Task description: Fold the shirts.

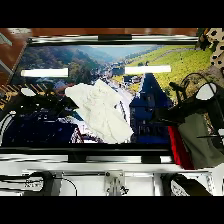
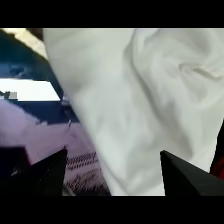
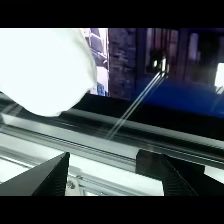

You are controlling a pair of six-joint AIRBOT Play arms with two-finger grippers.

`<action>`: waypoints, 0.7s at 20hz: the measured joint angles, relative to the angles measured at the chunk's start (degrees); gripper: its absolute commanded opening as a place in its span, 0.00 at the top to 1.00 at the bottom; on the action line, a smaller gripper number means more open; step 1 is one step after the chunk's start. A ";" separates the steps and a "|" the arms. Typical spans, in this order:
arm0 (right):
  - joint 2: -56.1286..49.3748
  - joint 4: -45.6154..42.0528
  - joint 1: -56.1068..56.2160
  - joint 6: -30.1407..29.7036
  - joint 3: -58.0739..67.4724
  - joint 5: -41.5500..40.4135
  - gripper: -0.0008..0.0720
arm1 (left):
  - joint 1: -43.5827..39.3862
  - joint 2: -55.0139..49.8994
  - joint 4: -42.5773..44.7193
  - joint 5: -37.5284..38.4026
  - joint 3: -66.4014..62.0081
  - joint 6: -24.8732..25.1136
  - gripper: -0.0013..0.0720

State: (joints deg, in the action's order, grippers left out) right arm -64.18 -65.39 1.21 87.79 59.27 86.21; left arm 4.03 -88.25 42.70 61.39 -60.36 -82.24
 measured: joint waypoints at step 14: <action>-4.55 2.38 10.08 6.58 -11.28 -10.95 0.06 | -1.31 -4.26 -5.51 -9.68 -1.55 4.35 0.92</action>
State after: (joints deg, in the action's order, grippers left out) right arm -68.73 -63.00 11.29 94.37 47.99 75.26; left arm 2.72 -92.51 37.19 51.70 -61.91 -77.89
